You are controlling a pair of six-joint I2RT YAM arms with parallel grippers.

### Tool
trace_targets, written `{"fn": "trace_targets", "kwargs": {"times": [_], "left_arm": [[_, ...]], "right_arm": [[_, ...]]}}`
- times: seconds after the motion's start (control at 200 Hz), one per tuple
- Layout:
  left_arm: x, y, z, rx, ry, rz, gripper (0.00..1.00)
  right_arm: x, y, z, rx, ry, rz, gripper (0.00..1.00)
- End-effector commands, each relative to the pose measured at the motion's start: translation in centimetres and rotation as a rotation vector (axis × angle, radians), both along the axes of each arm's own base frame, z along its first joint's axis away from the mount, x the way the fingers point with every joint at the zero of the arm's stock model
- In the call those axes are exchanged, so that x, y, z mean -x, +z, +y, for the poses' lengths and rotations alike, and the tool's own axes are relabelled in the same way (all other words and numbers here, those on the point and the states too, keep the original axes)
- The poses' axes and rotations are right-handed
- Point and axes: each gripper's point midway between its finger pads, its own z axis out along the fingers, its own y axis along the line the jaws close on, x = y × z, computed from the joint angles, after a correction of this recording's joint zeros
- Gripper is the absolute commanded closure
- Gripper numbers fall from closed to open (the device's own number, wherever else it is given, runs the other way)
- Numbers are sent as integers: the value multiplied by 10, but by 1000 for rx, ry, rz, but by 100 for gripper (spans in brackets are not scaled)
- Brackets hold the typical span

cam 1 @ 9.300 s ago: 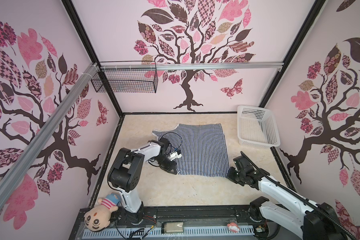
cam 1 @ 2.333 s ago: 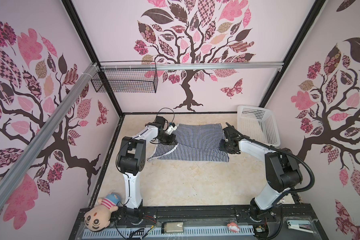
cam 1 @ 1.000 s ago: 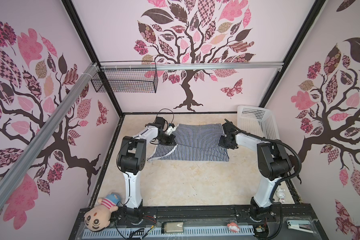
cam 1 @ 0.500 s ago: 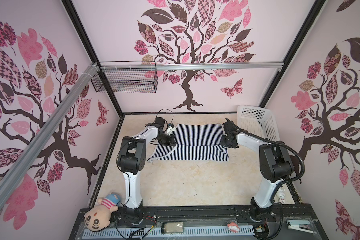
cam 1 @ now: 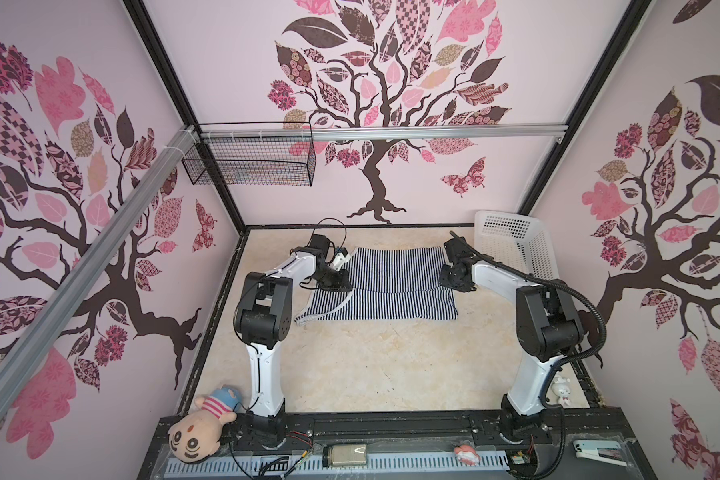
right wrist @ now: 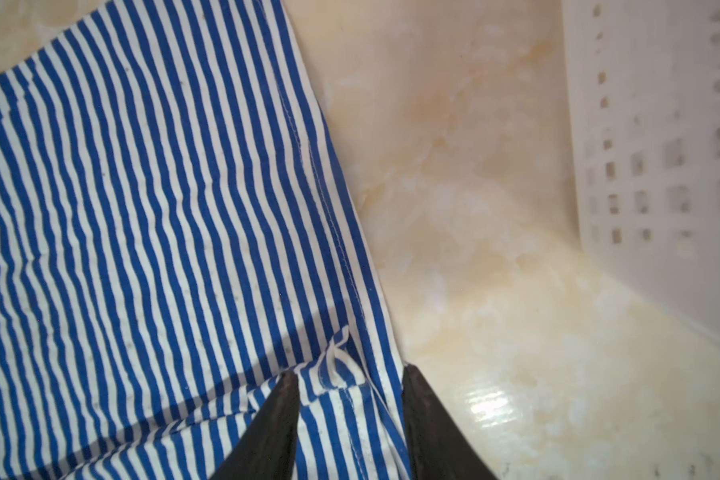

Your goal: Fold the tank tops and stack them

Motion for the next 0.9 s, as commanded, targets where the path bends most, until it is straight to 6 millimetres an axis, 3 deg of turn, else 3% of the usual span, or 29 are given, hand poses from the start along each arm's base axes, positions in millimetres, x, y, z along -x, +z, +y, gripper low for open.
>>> {"fn": "trace_targets", "kwargs": {"times": [0.0, 0.13, 0.26, 0.415, 0.545, 0.701, 0.816, 0.896], "left_arm": [[-13, 4, 8, -43, 11, -40, 76], [-22, 22, 19, -93, 28, -110, 68], [-17, 43, 28, -91, 33, -147, 66], [21, 55, 47, -118, -18, -151, 66], [51, 52, 85, -142, 5, -131, 64], [94, 40, 126, -158, 4, -58, 60], [121, 28, 145, -252, -35, -78, 49], [128, 21, 153, -319, -46, -128, 45]], "right_arm": [[8, 21, 2, -25, 10, -27, 54], [28, 43, 16, -82, 49, -71, 54], [57, 46, 39, -113, 123, -59, 54], [87, 33, 61, -179, 191, -15, 56], [101, 16, 55, -167, 185, 2, 57], [109, -2, 52, -145, 180, 59, 57], [109, 2, 53, -168, 177, 33, 57], [108, 6, 54, -170, 178, 30, 57]]}}
